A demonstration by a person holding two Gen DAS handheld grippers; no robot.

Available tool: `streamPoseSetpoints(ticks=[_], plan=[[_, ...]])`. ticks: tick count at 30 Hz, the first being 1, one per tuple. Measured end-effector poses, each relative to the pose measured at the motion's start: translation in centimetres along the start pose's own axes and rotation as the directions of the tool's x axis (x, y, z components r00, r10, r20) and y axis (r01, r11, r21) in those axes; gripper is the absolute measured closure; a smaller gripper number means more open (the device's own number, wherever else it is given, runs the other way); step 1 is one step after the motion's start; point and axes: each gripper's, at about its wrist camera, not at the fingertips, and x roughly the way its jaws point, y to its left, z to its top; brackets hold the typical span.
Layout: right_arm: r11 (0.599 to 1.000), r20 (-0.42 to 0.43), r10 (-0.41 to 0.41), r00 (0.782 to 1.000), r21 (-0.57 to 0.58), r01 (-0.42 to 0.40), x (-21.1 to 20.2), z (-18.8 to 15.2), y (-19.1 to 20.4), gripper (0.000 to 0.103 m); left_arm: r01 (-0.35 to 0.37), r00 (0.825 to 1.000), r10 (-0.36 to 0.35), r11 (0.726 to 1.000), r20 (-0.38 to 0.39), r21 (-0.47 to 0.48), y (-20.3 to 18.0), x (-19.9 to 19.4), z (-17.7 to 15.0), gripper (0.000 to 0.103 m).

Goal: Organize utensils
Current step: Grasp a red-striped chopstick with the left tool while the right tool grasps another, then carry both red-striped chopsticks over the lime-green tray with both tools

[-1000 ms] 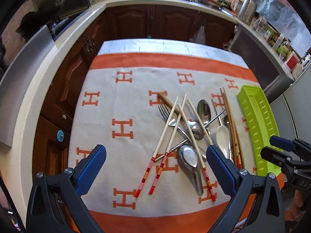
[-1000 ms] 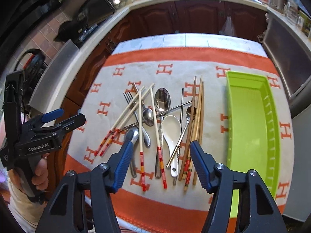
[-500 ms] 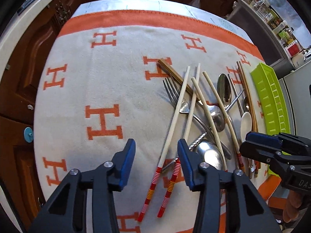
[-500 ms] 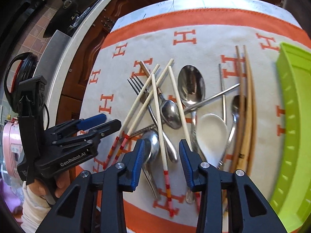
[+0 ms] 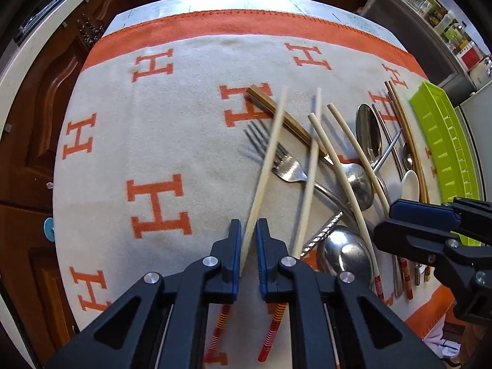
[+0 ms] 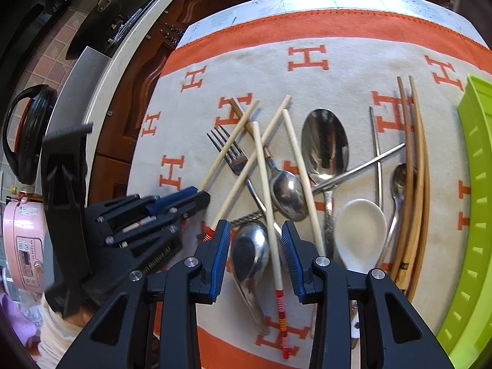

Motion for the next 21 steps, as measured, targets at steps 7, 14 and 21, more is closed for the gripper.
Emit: streamPoseSetpoints(ticks=[7,14,21], plan=[[0.998,-0.020,0.047,0.999,0.032,-0.046,1.4,0.8,1.0,0.071,0.042,0.997,-0.035,0.994,0.069,-0.097,2.4,-3.2,-2.0,0.100],[0.995,-0.036,0.074,0.997,0.075,-0.071,3.6,1.9,2.6,0.073,0.099,0.986,-0.073,0.980,0.148,-0.175,4.0,-6.1,-4.0,0.100],[0.993,-0.048,0.004,0.999,0.118,0.002,6.5,2.7,3.4,0.086,0.152,0.977,-0.108,0.960,0.186,-0.237,4.4,-7.3,-6.1,0.100]])
